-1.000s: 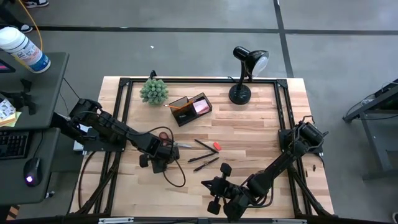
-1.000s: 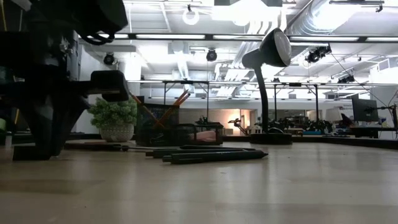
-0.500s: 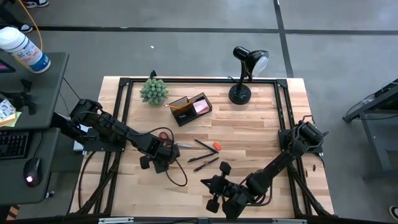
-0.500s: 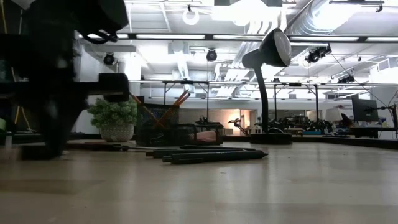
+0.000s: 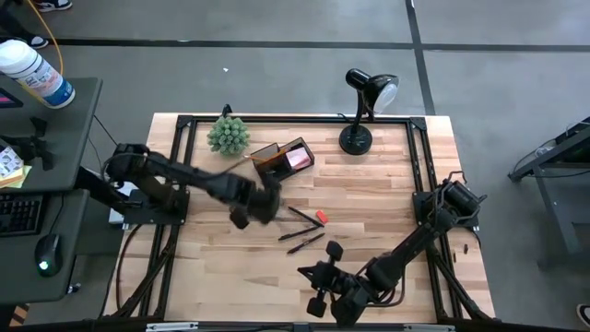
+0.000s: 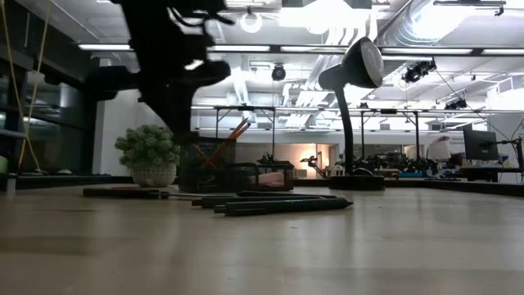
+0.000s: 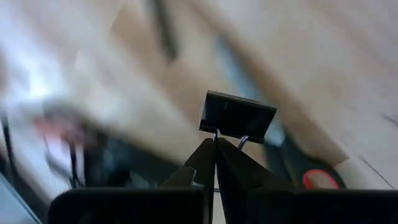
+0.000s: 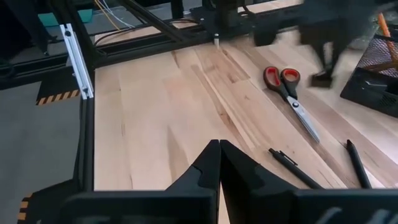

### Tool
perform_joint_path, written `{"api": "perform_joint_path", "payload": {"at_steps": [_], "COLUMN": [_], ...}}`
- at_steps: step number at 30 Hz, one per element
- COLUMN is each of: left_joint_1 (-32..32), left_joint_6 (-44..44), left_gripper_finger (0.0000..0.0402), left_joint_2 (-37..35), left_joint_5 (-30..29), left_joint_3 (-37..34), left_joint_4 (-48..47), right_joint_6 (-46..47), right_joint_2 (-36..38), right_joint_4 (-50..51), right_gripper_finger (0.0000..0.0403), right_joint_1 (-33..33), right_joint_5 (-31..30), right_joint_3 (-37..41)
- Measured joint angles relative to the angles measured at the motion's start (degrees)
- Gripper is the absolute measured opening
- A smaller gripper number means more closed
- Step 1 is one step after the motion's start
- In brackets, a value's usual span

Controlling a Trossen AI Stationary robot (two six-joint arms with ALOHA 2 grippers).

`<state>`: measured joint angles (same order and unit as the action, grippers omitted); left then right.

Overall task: Pick and place office supplies into organizer
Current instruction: Put the black binder clip into the black desk organizer

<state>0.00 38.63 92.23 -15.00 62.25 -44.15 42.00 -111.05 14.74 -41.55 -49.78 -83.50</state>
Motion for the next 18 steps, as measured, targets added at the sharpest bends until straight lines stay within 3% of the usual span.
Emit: {"api": "perform_joint_path", "payload": {"at_steps": [6, 12, 18], "left_joint_1": [11.1, 14.0, 13.9], "left_joint_6": [-14.6, -25.4, -36.0], "left_gripper_finger": [0.0000, 0.0000, 0.0000], "left_joint_2": [0.0, -0.1, -0.1], "left_joint_5": [3.8, 8.6, 2.9], "left_joint_3": [2.3, 2.6, 2.6], "left_joint_4": [-0.2, 7.5, 10.0], "right_joint_6": [0.0, 0.0, -0.1], "right_joint_2": [0.0, 0.0, 0.0], "right_joint_4": [0.0, 0.0, 0.0], "right_gripper_finger": [0.0001, 0.0001, 0.0001], "right_joint_1": [-0.3, -0.2, -0.2], "right_joint_5": [-0.2, -1.0, -1.0], "right_joint_3": [0.0, 0.0, 0.0]}}
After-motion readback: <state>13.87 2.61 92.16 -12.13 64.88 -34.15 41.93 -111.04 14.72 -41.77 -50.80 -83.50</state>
